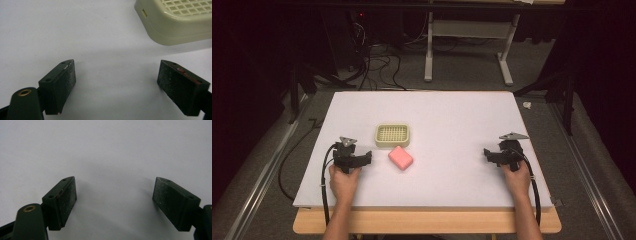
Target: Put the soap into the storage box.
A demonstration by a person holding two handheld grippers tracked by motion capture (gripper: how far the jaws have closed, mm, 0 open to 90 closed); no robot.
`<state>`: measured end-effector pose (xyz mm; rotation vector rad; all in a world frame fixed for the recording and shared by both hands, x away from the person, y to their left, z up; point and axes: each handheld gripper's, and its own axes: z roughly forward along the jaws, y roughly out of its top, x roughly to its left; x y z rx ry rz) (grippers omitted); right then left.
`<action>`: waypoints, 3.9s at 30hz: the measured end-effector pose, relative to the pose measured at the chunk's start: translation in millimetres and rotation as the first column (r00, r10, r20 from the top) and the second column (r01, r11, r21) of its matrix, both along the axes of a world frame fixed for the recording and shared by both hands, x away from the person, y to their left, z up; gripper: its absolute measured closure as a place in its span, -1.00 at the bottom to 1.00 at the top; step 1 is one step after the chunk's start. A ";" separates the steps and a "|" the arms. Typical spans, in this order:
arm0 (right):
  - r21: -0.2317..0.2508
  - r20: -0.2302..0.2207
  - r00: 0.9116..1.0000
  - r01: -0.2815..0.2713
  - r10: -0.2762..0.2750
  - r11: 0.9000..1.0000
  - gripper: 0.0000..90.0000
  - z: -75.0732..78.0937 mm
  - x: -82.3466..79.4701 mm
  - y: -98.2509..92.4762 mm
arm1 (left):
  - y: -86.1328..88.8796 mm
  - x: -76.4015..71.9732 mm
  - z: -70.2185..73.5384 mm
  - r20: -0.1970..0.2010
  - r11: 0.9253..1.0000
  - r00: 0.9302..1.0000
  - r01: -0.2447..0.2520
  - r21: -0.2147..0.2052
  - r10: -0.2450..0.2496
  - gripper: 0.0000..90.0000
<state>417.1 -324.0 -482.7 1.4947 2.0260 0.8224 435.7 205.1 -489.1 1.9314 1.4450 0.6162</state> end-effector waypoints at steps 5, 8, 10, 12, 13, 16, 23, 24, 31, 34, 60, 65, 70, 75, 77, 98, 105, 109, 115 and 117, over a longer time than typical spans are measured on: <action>0.001 -0.002 1.000 0.003 -0.003 1.000 -0.56 0.2 -0.2 0.3 | 0.0 0.0 0.0 0.000 1.000 1.000 0.000 0.000 0.000 -0.65; -0.001 0.002 1.000 0.004 -0.004 1.000 -0.56 0.1 -0.3 0.9 | 0.0 -0.1 0.0 0.000 1.000 1.000 0.000 0.000 0.000 -0.65; -0.003 0.002 1.000 0.006 -0.006 1.000 -0.58 0.1 -0.3 1.0 | 0.1 0.0 0.0 0.000 1.000 1.000 0.000 -0.001 0.000 -0.65; -0.007 0.002 1.000 0.010 -0.010 1.000 -0.61 0.1 -0.2 1.0 | 0.1 0.0 -0.1 0.000 1.000 1.000 -0.001 -0.001 0.001 -0.65; -0.008 0.002 1.000 0.013 -0.013 1.000 -0.62 0.0 -0.1 1.0 | 0.2 0.0 0.1 -0.003 1.000 1.000 0.001 -0.002 -0.001 -0.65; -0.009 -0.002 1.000 0.015 -0.015 1.000 -0.64 0.1 0.1 0.6 | 0.1 0.0 -0.1 0.000 1.000 1.000 0.000 -0.001 0.000 -0.65; 0.002 -0.010 1.000 0.020 -0.020 1.000 -0.66 -0.2 1.1 -0.5 | 0.0 0.0 -0.1 0.000 1.000 1.000 0.000 0.000 0.000 -0.65; 0.002 -0.010 1.000 0.018 -0.018 1.000 -0.66 -0.2 1.1 -0.5 | 0.0 0.1 0.0 0.000 1.000 1.000 0.000 0.000 0.000 -0.65; 0.003 -0.009 1.000 0.018 -0.018 1.000 -0.66 -0.3 1.2 -0.4 | 0.4 0.6 0.2 -0.005 1.000 1.000 0.002 -0.004 -0.002 -0.65; 0.003 -0.009 1.000 0.018 -0.018 1.000 -0.66 -0.3 1.3 -0.4 | 0.5 1.0 0.2 -0.005 1.000 1.000 0.001 -0.007 -0.001 -0.65; 0.004 -0.010 1.000 0.019 -0.019 1.000 -0.66 -0.2 1.2 -0.4 | 0.8 -6.3 16.6 -0.015 0.999 1.000 0.011 -0.034 -0.012 -0.65; 0.004 -0.010 1.000 0.019 -0.019 1.000 -0.66 -0.2 1.2 -0.4 | -0.9 -8.6 18.7 -0.024 0.999 0.999 0.025 -0.044 -0.026 -0.65; 0.004 -0.009 1.000 0.019 -0.019 1.000 -0.66 -0.3 1.3 -0.4 | -3.2 -14.2 23.3 -0.021 0.997 0.998 0.058 -0.058 -0.059 -0.66; 0.003 -0.009 1.000 0.019 -0.019 1.000 -0.66 -0.2 1.2 -0.4 | -8.2 -20.5 28.6 -0.007 0.992 0.995 0.101 -0.080 -0.102 -0.66; 0.004 -0.010 1.000 0.019 -0.019 1.000 -0.66 -0.2 1.2 -0.3 | -10.8 -23.1 30.3 -0.006 0.989 0.993 0.120 -0.085 -0.120 -0.67; 0.003 -0.009 1.000 0.018 -0.018 1.000 -0.66 -0.3 1.3 -0.4 | -36.6 -39.2 40.5 0.047 0.964 0.973 0.231 -0.131 -0.227 -0.68; 0.003 -0.009 1.000 0.018 -0.018 1.000 -0.66 -0.3 1.2 -0.4 | -51.1 -43.0 42.8 0.055 0.959 0.962 0.270 -0.089 -0.266 -0.70; 0.003 -0.009 1.000 0.018 -0.018 1.000 -0.66 -0.3 1.2 -0.4 | -60.2 -43.7 45.6 0.063 0.952 0.954 0.297 -0.076 -0.292 -0.72; 0.003 -0.009 1.000 0.018 -0.018 1.000 -0.66 -0.2 1.2 -0.4 | -73.0 -42.0 45.6 0.062 0.943 0.944 0.329 -0.057 -0.325 -0.73; 0.004 -0.010 1.000 0.019 -0.019 1.000 -0.66 -0.2 1.2 -0.3 | -76.8 -41.1 44.3 0.057 0.939 0.940 0.339 -0.061 -0.335 -0.74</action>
